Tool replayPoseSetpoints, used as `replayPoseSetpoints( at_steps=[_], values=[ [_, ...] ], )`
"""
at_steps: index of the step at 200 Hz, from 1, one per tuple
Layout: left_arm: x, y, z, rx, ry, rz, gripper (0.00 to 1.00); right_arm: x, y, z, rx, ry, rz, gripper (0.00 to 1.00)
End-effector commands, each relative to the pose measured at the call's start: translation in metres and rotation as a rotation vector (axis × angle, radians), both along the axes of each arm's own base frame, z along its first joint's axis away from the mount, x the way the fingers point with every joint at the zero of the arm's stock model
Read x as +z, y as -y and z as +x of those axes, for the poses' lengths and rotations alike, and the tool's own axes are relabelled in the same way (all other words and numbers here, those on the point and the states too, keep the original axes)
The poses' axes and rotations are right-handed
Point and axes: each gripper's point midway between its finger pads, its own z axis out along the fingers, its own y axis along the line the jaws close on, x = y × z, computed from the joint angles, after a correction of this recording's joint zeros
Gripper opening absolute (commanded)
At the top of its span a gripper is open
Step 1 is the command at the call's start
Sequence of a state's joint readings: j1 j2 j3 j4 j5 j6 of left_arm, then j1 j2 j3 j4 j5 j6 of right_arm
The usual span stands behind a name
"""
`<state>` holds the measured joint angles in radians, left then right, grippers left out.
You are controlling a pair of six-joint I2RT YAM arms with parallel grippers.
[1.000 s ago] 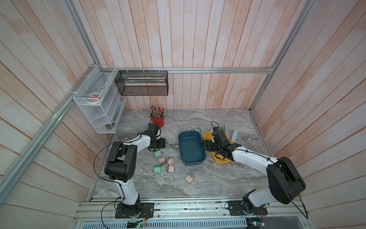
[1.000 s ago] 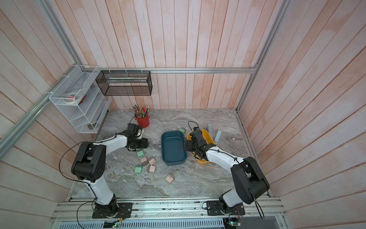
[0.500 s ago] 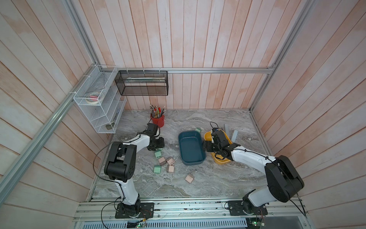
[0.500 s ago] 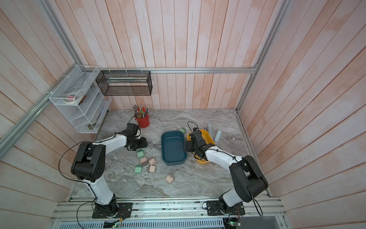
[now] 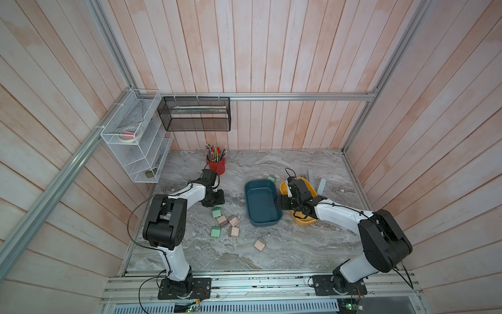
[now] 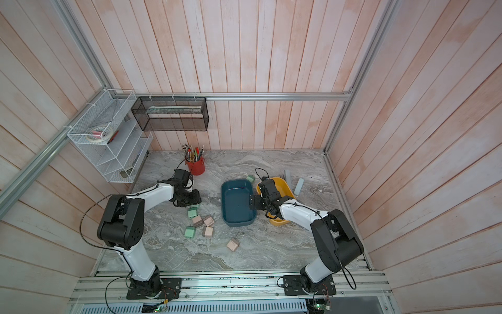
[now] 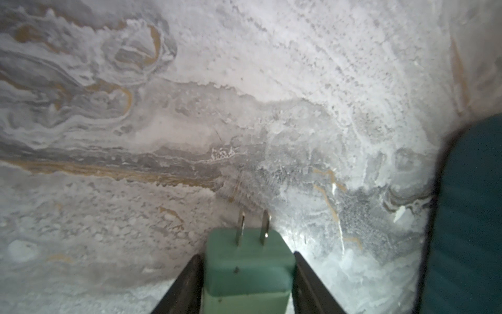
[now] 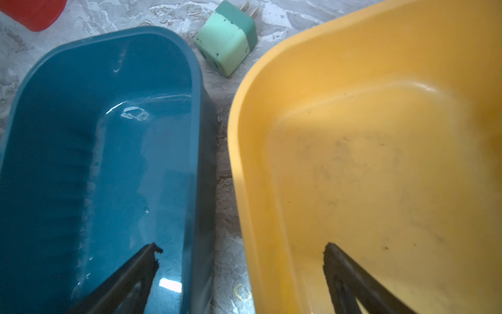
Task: Place the plugs by color into the storage box
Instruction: Move the storage box to the center of the board.
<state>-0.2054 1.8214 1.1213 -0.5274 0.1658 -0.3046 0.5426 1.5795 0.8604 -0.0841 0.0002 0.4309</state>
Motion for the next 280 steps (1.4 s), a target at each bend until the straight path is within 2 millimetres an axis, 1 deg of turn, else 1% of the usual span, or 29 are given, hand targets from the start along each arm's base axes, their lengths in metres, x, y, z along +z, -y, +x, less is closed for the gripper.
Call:
replayPoseSetpoints(
  at_steps=[1, 16, 37, 56, 77, 81, 88, 110, 124, 153, 174, 194, 209, 233, 259, 269, 280],
  values=[
    [-0.003, 0.0, -0.004, -0.008, -0.033, 0.021, 0.59, 0.006, -0.022, 0.0, 0.09, -0.026, 0.062, 0.95],
    [-0.008, 0.001, -0.005, -0.021, -0.047, 0.021, 0.62, 0.008, -0.031, 0.001, 0.12, -0.042, 0.095, 0.92],
    [-0.01, 0.004, -0.004, -0.038, -0.049, 0.016, 0.62, 0.007, -0.04, 0.0, 0.151, -0.062, 0.126, 0.88],
    [-0.012, 0.003, -0.006, -0.047, -0.054, 0.028, 0.6, 0.002, -0.045, 0.0, 0.165, -0.084, 0.139, 0.87],
    [-0.01, 0.002, -0.007, -0.054, -0.051, 0.037, 0.56, -0.004, -0.05, 0.002, 0.18, -0.105, 0.146, 0.84],
    [-0.01, 0.002, -0.007, -0.054, -0.05, 0.037, 0.52, -0.006, -0.051, 0.002, 0.183, -0.111, 0.147, 0.84],
    [-0.009, 0.002, -0.008, -0.058, -0.048, 0.041, 0.5, -0.007, -0.053, 0.002, 0.189, -0.117, 0.149, 0.83],
    [-0.008, 0.0, -0.01, -0.063, -0.049, 0.048, 0.49, -0.01, -0.058, 0.004, 0.203, -0.132, 0.155, 0.81],
    [-0.005, 0.0, -0.01, -0.069, -0.044, 0.05, 0.49, -0.009, -0.061, 0.007, 0.207, -0.138, 0.157, 0.8],
    [0.002, 0.0, -0.01, -0.074, -0.033, 0.05, 0.49, 0.0, -0.063, 0.01, 0.207, -0.126, 0.166, 0.79],
    [0.008, 0.0, -0.01, -0.084, -0.03, 0.053, 0.48, 0.005, -0.061, 0.009, 0.197, -0.123, 0.16, 0.79],
    [0.013, -0.001, -0.011, -0.092, -0.029, 0.056, 0.48, 0.007, -0.053, 0.01, 0.176, -0.112, 0.129, 0.79],
    [0.018, -0.001, -0.012, -0.095, -0.024, 0.057, 0.48, 0.001, -0.042, 0.01, 0.151, -0.12, 0.1, 0.8],
    [0.026, -0.002, -0.014, -0.095, -0.018, 0.057, 0.48, -0.001, -0.023, 0.014, 0.093, -0.128, 0.109, 0.8],
    [0.038, -0.004, -0.013, -0.089, -0.007, 0.062, 0.48, 0.01, -0.005, 0.02, 0.041, -0.102, 0.129, 0.8],
    [0.045, -0.003, -0.012, -0.085, 0.001, 0.057, 0.47, 0.014, -0.001, 0.022, 0.032, -0.096, 0.135, 0.8],
    [0.052, -0.002, -0.01, -0.08, 0.005, 0.047, 0.47, 0.019, -0.002, 0.023, 0.038, -0.086, 0.137, 0.8]
  ],
)
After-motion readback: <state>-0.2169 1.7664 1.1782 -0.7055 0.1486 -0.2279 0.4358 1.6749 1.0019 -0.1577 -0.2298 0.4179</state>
